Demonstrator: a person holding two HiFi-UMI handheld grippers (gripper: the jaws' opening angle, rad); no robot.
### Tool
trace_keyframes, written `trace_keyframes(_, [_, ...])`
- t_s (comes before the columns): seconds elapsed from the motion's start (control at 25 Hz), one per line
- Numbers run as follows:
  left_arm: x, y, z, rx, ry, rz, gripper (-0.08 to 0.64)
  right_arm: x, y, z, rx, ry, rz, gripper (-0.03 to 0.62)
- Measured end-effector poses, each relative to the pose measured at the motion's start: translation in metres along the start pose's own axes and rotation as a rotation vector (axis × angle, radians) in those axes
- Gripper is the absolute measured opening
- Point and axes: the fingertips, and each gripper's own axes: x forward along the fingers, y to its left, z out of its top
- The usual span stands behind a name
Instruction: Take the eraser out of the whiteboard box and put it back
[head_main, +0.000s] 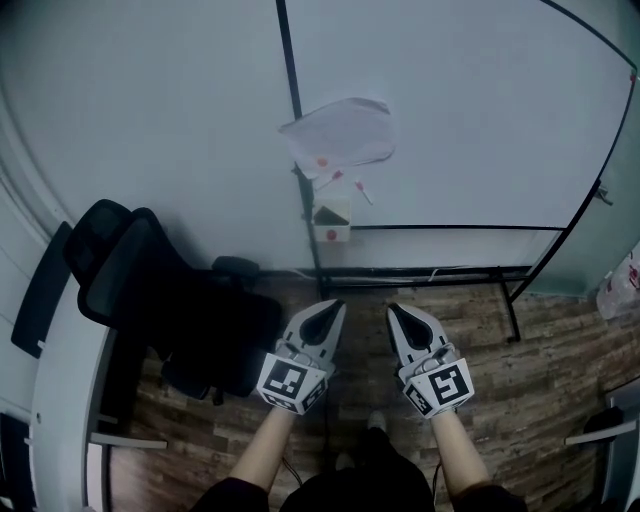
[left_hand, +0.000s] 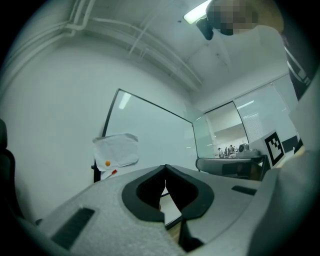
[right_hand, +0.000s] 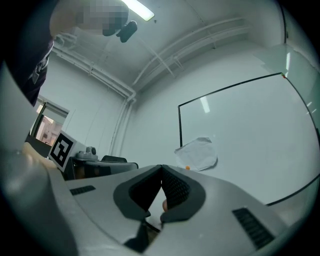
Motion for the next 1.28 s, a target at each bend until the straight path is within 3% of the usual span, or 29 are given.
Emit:
trace_keyframes(0.56, [0.114, 0.038, -0.014, 0.036, 0.028, 0.086, 0.005, 0.066, -0.107, -0.013, 0.048, -0.023, 0.086, 0.003])
trace_keyframes(1.28, [0.148, 0.107, -0.052, 0.045, 0.101, 0.158, 0.005, 0.142, -0.133, -0.059, 0.112, 0.002, 0.167, 0.003])
